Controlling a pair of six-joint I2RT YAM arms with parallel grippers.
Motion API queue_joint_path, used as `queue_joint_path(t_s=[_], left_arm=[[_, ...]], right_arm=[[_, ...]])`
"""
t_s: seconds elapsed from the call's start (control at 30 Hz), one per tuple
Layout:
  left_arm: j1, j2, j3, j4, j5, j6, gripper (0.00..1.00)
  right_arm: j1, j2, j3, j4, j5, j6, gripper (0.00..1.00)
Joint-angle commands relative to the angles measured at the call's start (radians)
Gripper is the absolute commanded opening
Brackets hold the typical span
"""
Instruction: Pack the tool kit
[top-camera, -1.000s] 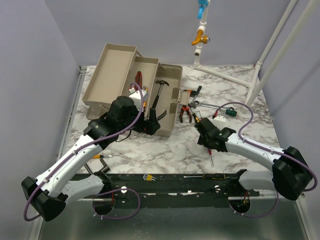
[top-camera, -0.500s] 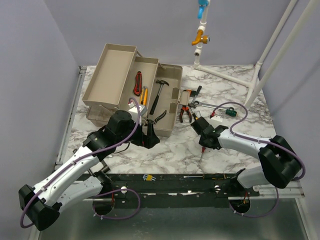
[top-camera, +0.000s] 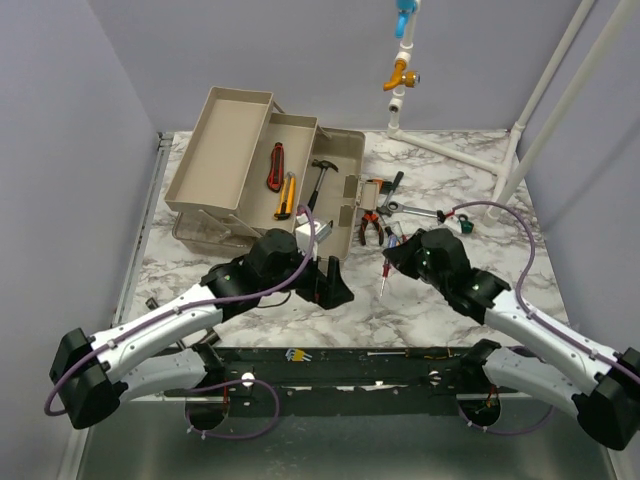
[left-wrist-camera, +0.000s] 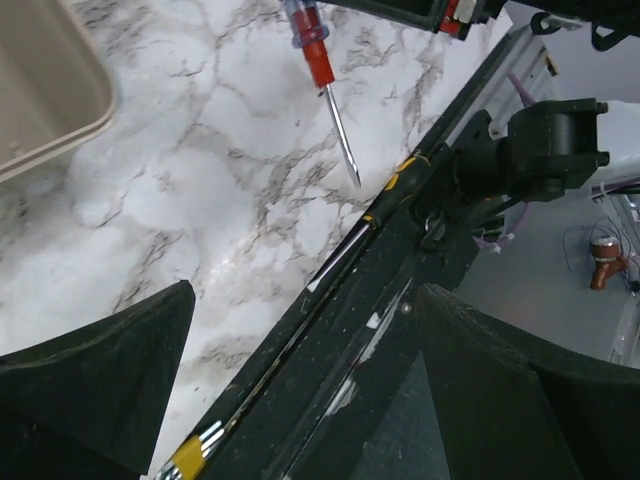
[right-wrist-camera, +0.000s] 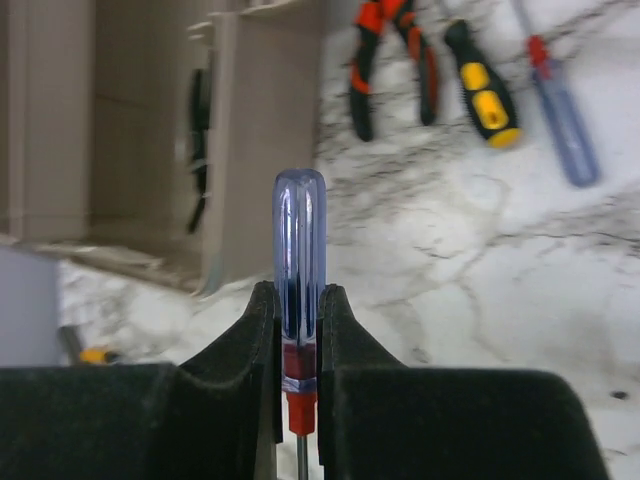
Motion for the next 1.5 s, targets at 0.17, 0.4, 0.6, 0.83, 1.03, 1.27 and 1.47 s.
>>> queue_joint_path(t_s=[0.17, 0.4, 0.6, 0.83, 1.03, 1.27, 1.47], left_arm=[[-0.089, 0.205, 0.097, 0.288, -0.020, -0.078, 0.88], [-0.088, 0.298, 0.132, 0.376, -0.033, -0.127, 0.74], [-0.088, 0.342, 0.157, 0.391, -0.062, -0.136, 0.53], [-0.089, 0.373, 0.187, 0.356, -0.101, -0.112, 0.12], [-0.087, 0.346, 0.184, 0.304, -0.138, -0.078, 0.00], [-0.062, 0.247, 0.194, 0.114, -0.205, 0.007, 0.00], [0.050, 0.163, 0.316, -0.237, -0.323, 0.146, 0.00]], right_arm=[[-0.002, -0.150, -0.113, 0.378, -0.317, 0.046, 0.01], [-0.003, -0.180, -0.141, 0.453, -0.386, 0.069, 0.01], [-0.003, -0.195, -0.170, 0.514, -0.437, 0.084, 0.01], [-0.002, -0.232, -0.189, 0.515, -0.434, 0.090, 0.01], [-0.003, -0.251, -0.175, 0.453, -0.384, 0.068, 0.53], [-0.004, -0.324, -0.120, 0.311, -0.233, 0.018, 0.88], [-0.003, -0.374, -0.045, 0.149, -0.094, -0.057, 0.88]])
